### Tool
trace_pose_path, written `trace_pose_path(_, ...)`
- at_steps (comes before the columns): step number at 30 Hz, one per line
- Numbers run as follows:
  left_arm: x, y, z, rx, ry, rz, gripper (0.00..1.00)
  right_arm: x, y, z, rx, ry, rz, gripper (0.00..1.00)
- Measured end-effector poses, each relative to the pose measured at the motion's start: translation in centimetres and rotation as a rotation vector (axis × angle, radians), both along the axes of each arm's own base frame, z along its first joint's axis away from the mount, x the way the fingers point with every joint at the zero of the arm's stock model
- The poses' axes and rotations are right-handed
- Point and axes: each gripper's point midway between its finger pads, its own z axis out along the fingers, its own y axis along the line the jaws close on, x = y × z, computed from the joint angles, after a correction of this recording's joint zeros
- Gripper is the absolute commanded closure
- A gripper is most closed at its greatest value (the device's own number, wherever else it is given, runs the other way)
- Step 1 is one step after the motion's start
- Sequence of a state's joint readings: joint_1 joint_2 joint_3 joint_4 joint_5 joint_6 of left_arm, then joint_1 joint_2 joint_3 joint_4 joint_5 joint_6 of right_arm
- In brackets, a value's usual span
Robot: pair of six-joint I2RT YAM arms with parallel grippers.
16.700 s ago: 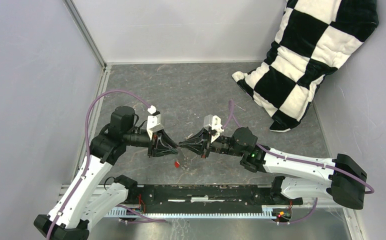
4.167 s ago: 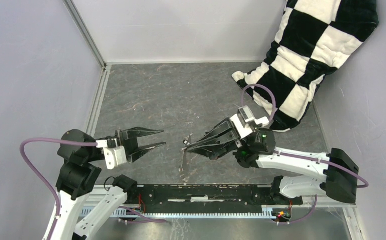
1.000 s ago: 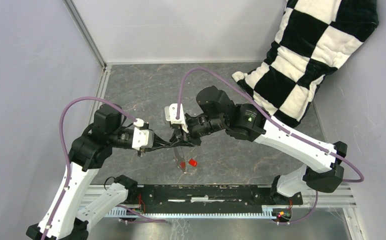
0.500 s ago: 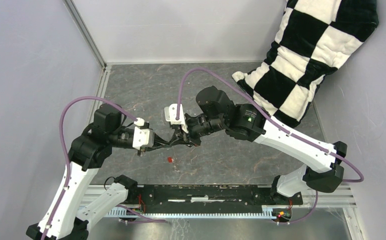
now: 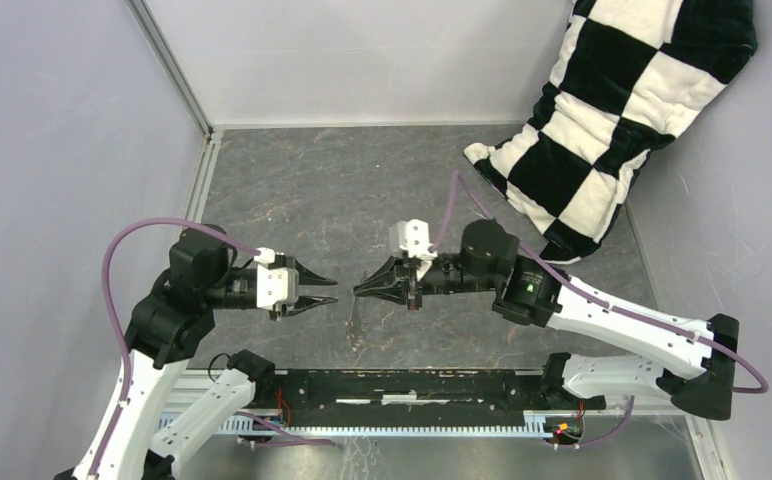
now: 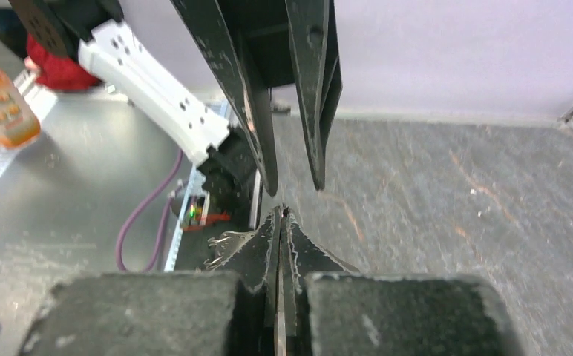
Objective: Put the keys on the keyring
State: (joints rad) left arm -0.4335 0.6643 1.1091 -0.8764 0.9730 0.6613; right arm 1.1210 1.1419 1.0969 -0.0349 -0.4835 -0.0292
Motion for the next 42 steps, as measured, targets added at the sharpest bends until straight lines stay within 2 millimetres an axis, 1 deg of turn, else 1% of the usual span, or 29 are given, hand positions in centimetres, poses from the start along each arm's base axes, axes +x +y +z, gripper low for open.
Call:
trace_pose_path(3,0.1,-0.2,-0.4,-0.013,0.038,0.012,0.64,0.0,-0.3,1.3,0.120,0.014,-0.023,0.99)
trace_pose_path(6,0.8,-0.8,-0.5,-0.041,0.088,0.021,0.63,0.1,-0.3,2.5,0.225,0.031,-0.038,0.99)
trace_pose_path(8,1.2,-1.3,-0.1,-0.072,0.110,0.017,0.62,0.2,-0.3,3.1,0.280,0.041,-0.047,0.99)
trace_pose_path(11,1.5,-2.1,1.0,-0.125,0.133,-0.003,0.62,0.4,-0.4,3.3,0.346,0.054,-0.061,0.99)
trace_pose_path(13,1.3,-2.4,1.7,-0.154,0.148,-0.019,0.61,0.5,-0.5,3.2,0.377,0.061,-0.071,0.99)
trace_pose_path(17,0.6,-2.6,2.8,-0.193,0.171,-0.059,0.62,0.6,-1.0,4.1,0.463,0.051,-0.079,0.99)
trace_pose_path(23,-1.1,-2.4,3.4,-0.205,0.165,-0.121,0.62,0.8,-1.6,3.6,0.526,0.056,-0.103,0.99)
trace_pose_path(28,-1.4,-2.5,3.5,-0.207,0.170,-0.138,0.63,0.7,-1.8,4.5,0.601,0.068,-0.095,0.99)
trace_pose_path(32,-1.3,-2.5,3.4,-0.205,0.180,-0.136,0.66,0.4,-1.6,4.8,0.634,0.083,-0.075,0.99)
trace_pose_path(37,-0.4,-2.5,2.9,-0.200,0.197,-0.086,0.66,0.0,-1.5,5.0,0.657,0.098,-0.056,0.99)
trace_pose_path(42,-0.2,-2.6,2.9,-0.204,0.222,-0.066,0.66,-0.3,-1.4,5.0,0.662,0.106,-0.037,0.99)
